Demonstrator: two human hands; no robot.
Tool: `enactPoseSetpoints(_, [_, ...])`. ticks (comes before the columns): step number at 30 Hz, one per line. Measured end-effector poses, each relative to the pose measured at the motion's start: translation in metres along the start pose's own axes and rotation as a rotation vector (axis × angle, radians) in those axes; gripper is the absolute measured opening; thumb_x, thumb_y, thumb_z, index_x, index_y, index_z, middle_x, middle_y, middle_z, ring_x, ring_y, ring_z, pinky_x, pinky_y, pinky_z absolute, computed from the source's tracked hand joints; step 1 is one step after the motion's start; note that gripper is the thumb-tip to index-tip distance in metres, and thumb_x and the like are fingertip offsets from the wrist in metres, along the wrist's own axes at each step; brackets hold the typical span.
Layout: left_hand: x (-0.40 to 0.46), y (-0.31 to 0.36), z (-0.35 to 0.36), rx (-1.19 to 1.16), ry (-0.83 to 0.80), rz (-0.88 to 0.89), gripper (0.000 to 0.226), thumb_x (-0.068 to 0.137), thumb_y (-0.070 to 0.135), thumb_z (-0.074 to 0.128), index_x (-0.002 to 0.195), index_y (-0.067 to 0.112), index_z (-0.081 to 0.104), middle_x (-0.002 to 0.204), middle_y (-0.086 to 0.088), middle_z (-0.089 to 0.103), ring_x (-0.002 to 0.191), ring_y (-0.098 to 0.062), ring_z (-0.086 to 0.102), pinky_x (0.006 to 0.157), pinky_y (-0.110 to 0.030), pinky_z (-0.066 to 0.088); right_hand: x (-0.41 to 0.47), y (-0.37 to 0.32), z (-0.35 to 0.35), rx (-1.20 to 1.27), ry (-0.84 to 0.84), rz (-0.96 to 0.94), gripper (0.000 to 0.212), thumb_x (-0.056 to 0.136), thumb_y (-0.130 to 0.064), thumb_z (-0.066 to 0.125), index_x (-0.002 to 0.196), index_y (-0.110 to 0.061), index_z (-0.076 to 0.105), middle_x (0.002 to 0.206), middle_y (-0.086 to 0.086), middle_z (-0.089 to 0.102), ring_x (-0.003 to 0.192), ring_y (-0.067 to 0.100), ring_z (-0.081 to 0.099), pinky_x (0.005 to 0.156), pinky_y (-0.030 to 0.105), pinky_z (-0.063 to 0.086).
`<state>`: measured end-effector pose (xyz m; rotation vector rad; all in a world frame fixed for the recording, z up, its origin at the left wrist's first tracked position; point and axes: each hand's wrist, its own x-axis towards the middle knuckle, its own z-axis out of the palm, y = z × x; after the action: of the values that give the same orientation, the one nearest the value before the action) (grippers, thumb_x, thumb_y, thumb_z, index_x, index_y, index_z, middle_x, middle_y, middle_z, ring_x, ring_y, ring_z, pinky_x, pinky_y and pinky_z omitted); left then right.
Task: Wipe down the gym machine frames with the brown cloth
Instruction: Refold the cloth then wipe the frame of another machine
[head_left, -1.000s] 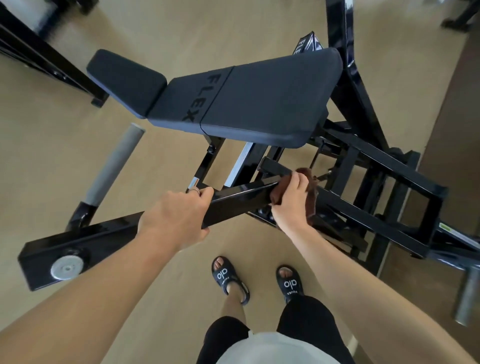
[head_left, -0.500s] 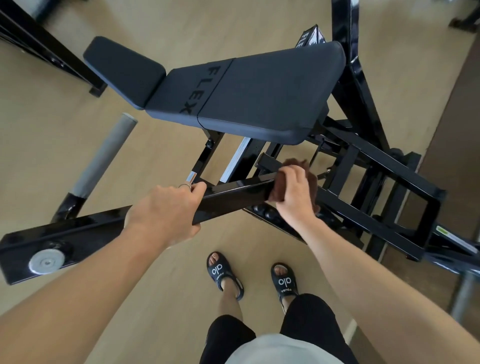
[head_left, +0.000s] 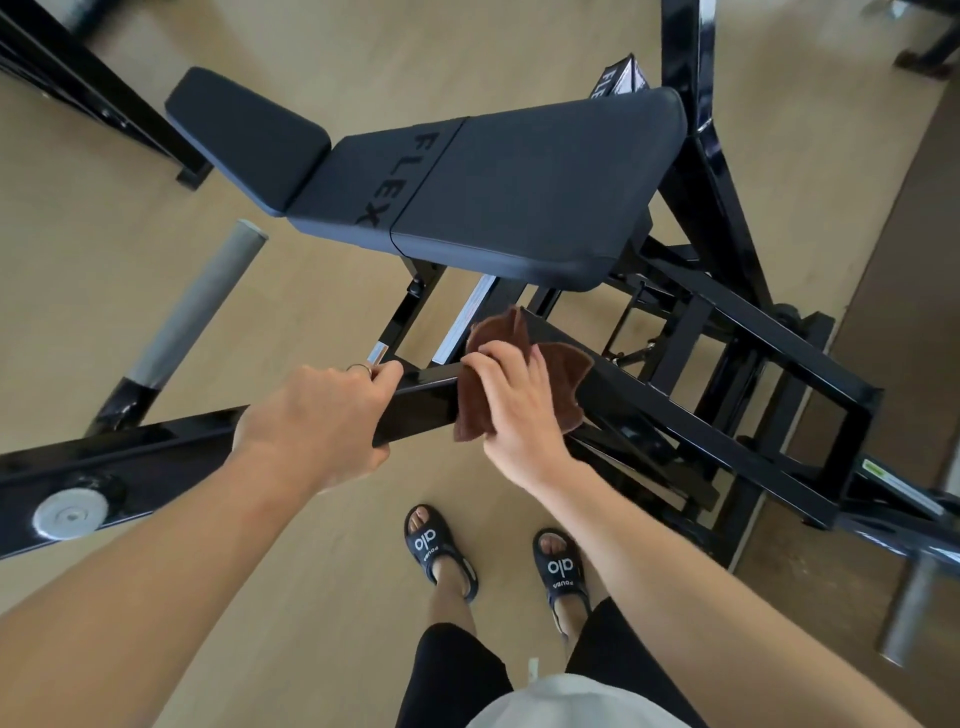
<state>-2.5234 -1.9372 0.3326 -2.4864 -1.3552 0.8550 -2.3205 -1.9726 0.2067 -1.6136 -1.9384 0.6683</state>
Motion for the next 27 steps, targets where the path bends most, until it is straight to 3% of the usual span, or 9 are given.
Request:
enactPoseSetpoints(4, [0.000,0.000,0.004,-0.028,0.026,0.010,0.062,0.054,0.051,0.079,0.100,0.020,0.051,0.066,0.001,0.060,0.046,-0.025,0.058,0.047,-0.024,0.013,0.004,0.063,-0.014,0.091,-0.015,0.397,0.069,0.073,-0.008,0.082,0.132,-0.028,0.052,0.140,-0.004,0.042,0.125,0.024,0.043,0.118,0.051,0.034])
enactPoseSetpoints(8, [0.000,-0.001,0.011,-0.027,0.035,0.026,0.065,0.053,0.053,0.077,0.098,0.020,0.045,0.064,0.002,0.058,0.044,-0.025,0.057,0.047,-0.025,0.012,0.002,0.091,-0.013,0.278,-0.026,0.669,0.081,0.073,0.014,0.070,0.134,-0.033,0.044,0.139,-0.008,0.035,0.123,0.023,0.048,0.100,0.050,0.054])
enactPoseSetpoints(15, [0.002,-0.002,0.011,-0.025,0.124,0.070,0.058,0.058,0.056,0.075,0.095,0.021,0.046,0.066,0.001,0.059,0.043,-0.026,0.048,0.046,-0.029,0.008,-0.025,0.100,0.001,0.279,0.067,1.031,0.075,0.085,0.008,0.070,0.149,-0.015,0.039,0.154,0.007,0.033,0.139,0.033,0.043,0.114,0.048,0.044])
enactPoseSetpoints(17, [0.002,-0.001,0.009,-0.040,0.125,0.041,0.052,0.068,0.056,0.068,0.101,0.023,0.045,0.074,0.002,0.060,0.050,-0.027,0.042,0.045,-0.031,0.014,-0.031,0.081,0.002,0.400,0.202,1.090,0.061,0.088,0.006,0.068,0.141,-0.018,0.049,0.142,0.006,0.047,0.124,0.029,0.054,0.085,0.036,0.061])
enactPoseSetpoints(19, [0.001,0.000,0.005,-0.049,0.102,0.019,0.048,0.074,0.057,0.062,0.102,0.024,0.041,0.077,0.002,0.057,0.054,-0.027,0.041,0.046,-0.033,0.020,-0.041,0.057,0.002,0.553,0.291,1.127,0.052,0.087,0.010,0.065,0.125,-0.025,0.054,0.121,-0.001,0.057,0.105,0.022,0.059,0.042,0.012,0.048])
enactPoseSetpoints(21, [-0.001,0.000,0.000,-0.062,0.107,0.020,0.047,0.079,0.060,0.061,0.103,0.025,0.041,0.082,0.003,0.058,0.057,-0.026,0.045,0.048,-0.033,0.025,-0.051,0.035,0.006,0.646,0.316,1.068,0.062,0.084,0.015,0.063,0.124,-0.031,0.052,0.115,-0.006,0.054,0.094,0.011,0.057,0.037,0.005,0.038])
enactPoseSetpoints(23, [-0.004,0.001,-0.003,-0.015,0.145,0.036,0.052,0.083,0.061,0.061,0.115,0.023,0.045,0.096,0.001,0.063,0.072,-0.024,0.056,0.057,-0.033,0.036,-0.059,0.010,0.013,0.702,0.287,0.988,0.067,0.082,0.018,0.060,0.125,-0.033,0.051,0.114,-0.005,0.056,0.080,0.007,0.065,0.042,0.007,0.044])
enactPoseSetpoints(25, [-0.012,0.006,-0.004,0.101,0.232,0.089,0.058,0.089,0.047,0.062,0.133,0.016,0.040,0.118,-0.010,0.059,0.100,-0.029,0.058,0.082,-0.039,0.045,-0.067,-0.011,0.026,0.715,0.254,0.949,0.061,0.082,0.018,0.057,0.123,-0.027,0.054,0.113,-0.001,0.058,0.072,-0.012,0.065,0.043,0.007,0.045])
enactPoseSetpoints(27, [-0.028,0.023,0.001,0.158,0.382,0.222,0.054,0.092,0.022,0.053,0.141,0.008,0.036,0.135,-0.021,0.051,0.123,-0.038,0.050,0.109,-0.049,0.039,-0.077,-0.026,0.042,0.703,0.249,0.917,0.058,0.081,0.016,0.056,0.123,-0.024,0.056,0.116,0.001,0.058,0.070,-0.019,0.060,0.044,0.005,0.043])
